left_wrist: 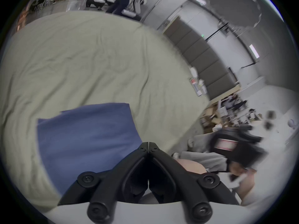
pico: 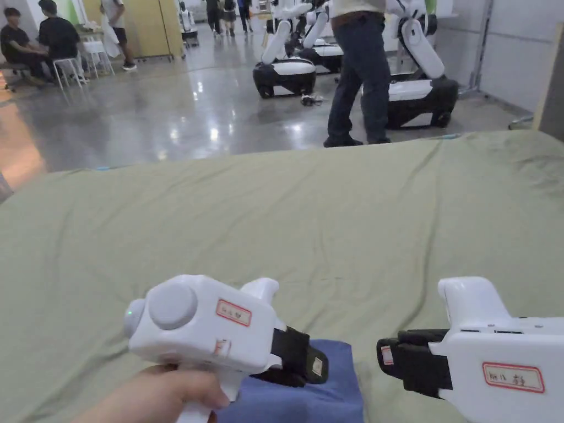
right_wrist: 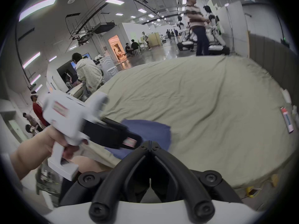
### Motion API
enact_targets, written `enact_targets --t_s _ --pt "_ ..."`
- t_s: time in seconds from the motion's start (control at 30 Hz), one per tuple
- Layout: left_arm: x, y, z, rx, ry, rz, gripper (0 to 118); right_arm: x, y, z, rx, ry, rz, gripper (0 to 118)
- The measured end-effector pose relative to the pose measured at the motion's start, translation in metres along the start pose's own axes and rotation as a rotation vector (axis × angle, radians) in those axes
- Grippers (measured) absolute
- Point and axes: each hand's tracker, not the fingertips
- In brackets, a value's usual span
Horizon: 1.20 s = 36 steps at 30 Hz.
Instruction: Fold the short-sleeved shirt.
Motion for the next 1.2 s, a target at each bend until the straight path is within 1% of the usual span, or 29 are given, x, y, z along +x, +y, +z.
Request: enact_targets --t_s 0.03,0.13,0.2,0.23,0.27,0.33,0.4,0.43,0.47,0.5,0.53,0.57,0.6,0.63,0.67,0.7,0.77,0.83,0.9,0.97,1.0,1.07,1.1,1.13,1.17,1.2 --pt "-0.008 -0.003 0.024 0.021 -0.005 -0.01 0 -0.001 0.003 -0.014 -0.036 0.038 -0.024 0" --pt "-0.042 -0.02 0.082 0.112 -0.018 -0.009 0 -0.007 0.011 -0.06 -0.104 0.132 -0.057 0" --pt "-0.075 -0.032 0.105 0.151 -0.003 0.031 0 -0.011 0.011 -0.092 -0.081 0.099 -0.004 0" --pt "-0.089 -0.038 0.111 0.164 0.012 0.06 0 -0.011 0.01 -0.107 -0.1 0.104 -0.005 0" --pt "-0.104 -0.044 0.114 0.166 0.028 0.098 0 -0.008 0.008 -0.123 -0.172 0.099 -0.022 0" --pt "-0.127 -0.053 0.113 0.153 0.025 0.137 0 0.001 0.001 -0.145 -0.238 0.025 -0.076 0" --pt "-0.148 -0.059 0.106 0.149 0.027 0.146 0 0.012 -0.009 -0.16 -0.28 -0.061 -0.048 0" --pt "-0.155 -0.06 0.1 0.152 0.006 0.153 0 0.019 -0.013 -0.163 -0.275 -0.044 -0.062 0" --pt "-0.164 -0.06 0.095 0.155 -0.044 0.182 2 0.025 -0.015 -0.161 -0.263 -0.02 -0.084 0" --pt "-0.174 -0.06 0.087 0.15 -0.122 0.234 13 0.029 -0.016 -0.157 -0.249 0.002 -0.104 0" --pt "-0.185 -0.059 0.08 0.133 -0.204 0.286 37 0.031 -0.016 -0.156 -0.253 0.003 -0.099 0" --pt "-0.205 -0.058 0.072 0.112 -0.319 0.35 81 0.032 -0.016 -0.156 -0.254 0.001 -0.093 0" --pt "-0.212 -0.057 0.062 0.092 -0.357 0.377 107 0.032 -0.017 -0.155 -0.255 -0.001 -0.072 0" --pt "-0.212 -0.055 0.054 0.085 -0.328 0.369 117 0.033 -0.017 -0.151 -0.255 -0.006 -0.051 0" --pt "-0.214 -0.054 0.048 0.099 -0.314 0.351 118 0.032 -0.017 -0.15 -0.254 -0.009 -0.049 0" --pt "-0.216 -0.052 0.042 0.152 -0.348 0.329 117 0.033 -0.018 -0.15 -0.253 -0.009 -0.053 0" --pt "-0.22 -0.045 0.027 0.143 -0.374 0.325 118 0.034 -0.019 -0.148 -0.25 -0.008 -0.062 0" --pt "-0.221 -0.044 0.008 0.098 -0.404 0.354 118 0.033 -0.02 -0.148 -0.247 -0.008 -0.061 0" --pt "-0.217 -0.043 -0.015 0.036 -0.377 0.376 117 0.033 -0.02 -0.148 -0.246 -0.009 -0.055 0" --pt "-0.205 -0.043 -0.025 0.089 -0.411 0.277 117 0.033 -0.02 -0.148 -0.246 -0.007 -0.054 0" --pt "-0.2 -0.037 -0.032 0.073 -0.411 0.252 117 0.034 -0.02 -0.149 -0.247 -0.005 -0.054 0" --pt "-0.194 -0.03 -0.045 0.013 -0.418 0.277 117 0.035 -0.021 -0.149 -0.244 -0.002 -0.051 0" --pt "-0.188 -0.031 -0.046 -0.011 -0.457 0.274 114 0.035 -0.022 -0.148 -0.24 -0.001 -0.05 0" --pt "-0.184 -0.029 -0.046 -0.013 -0.395 0.239 96 0.035 -0.022 -0.147 -0.238 -0.001 -0.05 0" --pt "-0.182 -0.028 -0.046 -0.003 -0.258 0.193 27 0.034 -0.021 -0.145 -0.235 -0.004 -0.05 0" --pt "-0.184 -0.031 -0.046 -0.004 -0.187 0.18 17 0.034 -0.021 -0.142 -0.227 -0.004 -0.05 0"
